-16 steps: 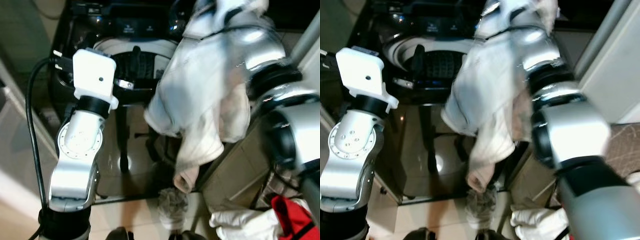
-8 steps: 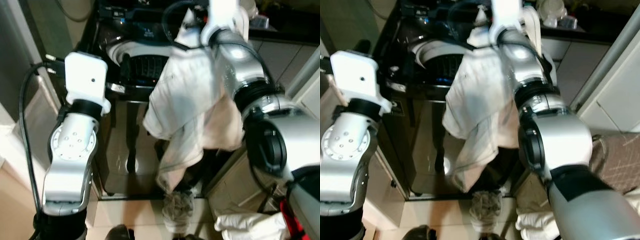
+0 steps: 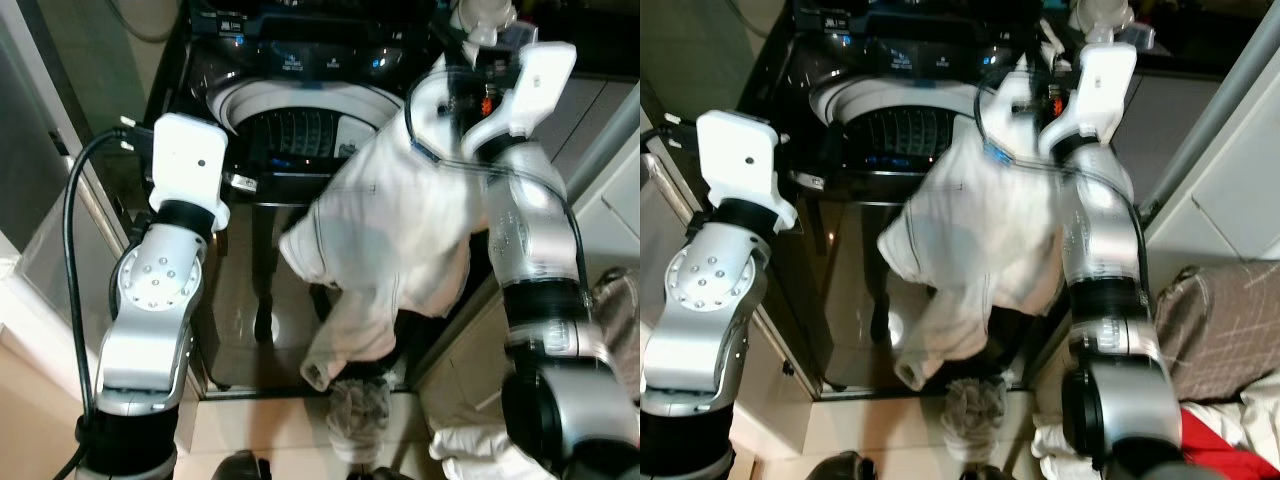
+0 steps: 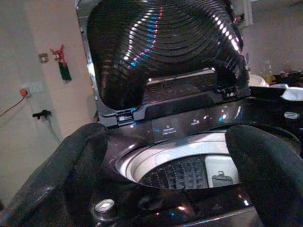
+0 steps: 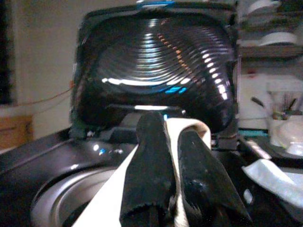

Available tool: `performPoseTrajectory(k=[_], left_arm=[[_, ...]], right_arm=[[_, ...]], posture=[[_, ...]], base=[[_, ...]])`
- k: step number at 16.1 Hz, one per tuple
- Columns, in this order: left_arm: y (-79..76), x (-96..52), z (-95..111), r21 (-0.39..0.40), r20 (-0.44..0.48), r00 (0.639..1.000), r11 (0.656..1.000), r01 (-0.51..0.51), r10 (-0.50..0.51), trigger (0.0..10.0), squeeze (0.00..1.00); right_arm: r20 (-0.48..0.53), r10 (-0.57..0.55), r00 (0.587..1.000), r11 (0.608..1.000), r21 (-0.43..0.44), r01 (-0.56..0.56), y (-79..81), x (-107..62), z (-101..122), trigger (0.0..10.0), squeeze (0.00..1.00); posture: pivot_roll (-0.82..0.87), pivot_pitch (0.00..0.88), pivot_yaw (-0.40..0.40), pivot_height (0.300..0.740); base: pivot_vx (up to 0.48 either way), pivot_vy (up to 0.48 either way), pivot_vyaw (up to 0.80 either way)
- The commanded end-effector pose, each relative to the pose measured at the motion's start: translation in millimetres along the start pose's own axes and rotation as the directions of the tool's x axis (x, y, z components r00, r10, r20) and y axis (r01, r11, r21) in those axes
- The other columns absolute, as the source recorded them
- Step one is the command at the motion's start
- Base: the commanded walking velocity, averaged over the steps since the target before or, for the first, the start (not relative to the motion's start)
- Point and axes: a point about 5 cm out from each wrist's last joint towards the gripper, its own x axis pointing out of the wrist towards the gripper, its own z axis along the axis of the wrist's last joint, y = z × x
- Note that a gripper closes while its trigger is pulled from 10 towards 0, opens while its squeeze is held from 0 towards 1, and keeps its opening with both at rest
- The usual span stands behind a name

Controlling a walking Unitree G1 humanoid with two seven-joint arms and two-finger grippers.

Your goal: Clothes washing

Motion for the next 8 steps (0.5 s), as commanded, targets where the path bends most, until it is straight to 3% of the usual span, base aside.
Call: performPoseTrajectory(k=[1, 3, 5, 8], left_arm=[[-5.4, 4.4, 7.0, -0.018, 0.043, 0.999, 1.000, 0.025, -0.025, 10.0, 0.00], [1.0, 8.7, 19.8, -0.024, 0.128, 0.991, 0.999, -0.027, 0.029, 10.0, 0.00], [5.4, 16.5, 39.1, 0.022, 0.230, 0.972, 0.998, -0.059, 0.052, 10.0, 0.00], [5.9, 21.5, 45.4, 0.052, 0.263, 0.964, 0.997, -0.049, 0.034, 10.0, 0.00]], right_arm=[[0.107, 0.060, 0.992, 0.998, -0.036, -0.057, 5.7, 2.0, 30.2, 10.0, 0.00], [0.205, 0.105, 0.973, 0.992, -0.093, -0.088, 11.7, 6.2, 62.4, 10.0, 0.00], [0.336, 0.189, 0.923, 0.971, -0.201, -0.126, 21.9, 24.5, 106.0, 10.0, 0.00], [0.412, 0.217, 0.885, 0.956, -0.271, -0.108, 22.6, 47.0, 140.5, 10.0, 0.00]], posture=[[0.01, 0.000, -0.035, 0.740], [-0.02, 0.000, -0.020, 0.740], [-0.02, 0.000, -0.019, 0.740], [0.00, 0.000, -0.021, 0.740]], base=[[0.000, 0.000, 0.00], [0.163, 0.000, 0.00], [0.416, 0.240, 0.00], [0.412, 0.244, 0.00]])
